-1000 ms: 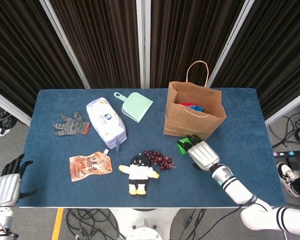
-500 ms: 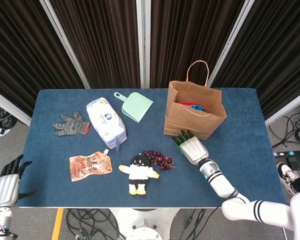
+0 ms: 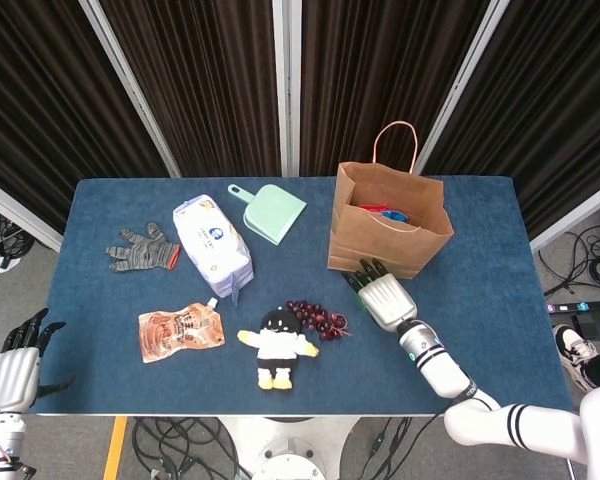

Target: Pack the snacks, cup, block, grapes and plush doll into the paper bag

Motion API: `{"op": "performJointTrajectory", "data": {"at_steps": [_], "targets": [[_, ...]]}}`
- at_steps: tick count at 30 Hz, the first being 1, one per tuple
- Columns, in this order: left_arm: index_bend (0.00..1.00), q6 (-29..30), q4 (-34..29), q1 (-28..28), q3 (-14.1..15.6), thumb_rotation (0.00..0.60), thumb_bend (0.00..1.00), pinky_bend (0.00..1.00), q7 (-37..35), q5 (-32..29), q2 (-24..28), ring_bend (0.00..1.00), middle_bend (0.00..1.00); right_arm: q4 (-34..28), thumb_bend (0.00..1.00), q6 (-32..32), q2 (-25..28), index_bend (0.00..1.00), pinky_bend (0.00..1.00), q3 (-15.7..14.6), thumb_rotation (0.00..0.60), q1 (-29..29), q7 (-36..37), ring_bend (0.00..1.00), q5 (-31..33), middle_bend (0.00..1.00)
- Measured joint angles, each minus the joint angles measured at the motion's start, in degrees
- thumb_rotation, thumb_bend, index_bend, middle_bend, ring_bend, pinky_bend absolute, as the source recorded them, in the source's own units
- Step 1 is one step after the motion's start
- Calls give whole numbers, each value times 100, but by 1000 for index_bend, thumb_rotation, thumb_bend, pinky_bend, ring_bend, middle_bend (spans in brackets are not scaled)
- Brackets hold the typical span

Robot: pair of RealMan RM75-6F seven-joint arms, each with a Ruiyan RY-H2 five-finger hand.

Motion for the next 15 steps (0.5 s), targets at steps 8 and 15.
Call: {"op": "performJointTrajectory", "data": {"at_steps": [8,15], "targets": [[271,-7,7,30,15,600,120,134,-16,-33,8,111,156,160,154,-252,-129,9,112,34,600,96,-244,0,397,173],[271,-32,27,11,9,600,121,134,-26,-27,-6,111,156,305,178,-300,-221,113,153,-42,600,109,-307,50,455,248]]}}
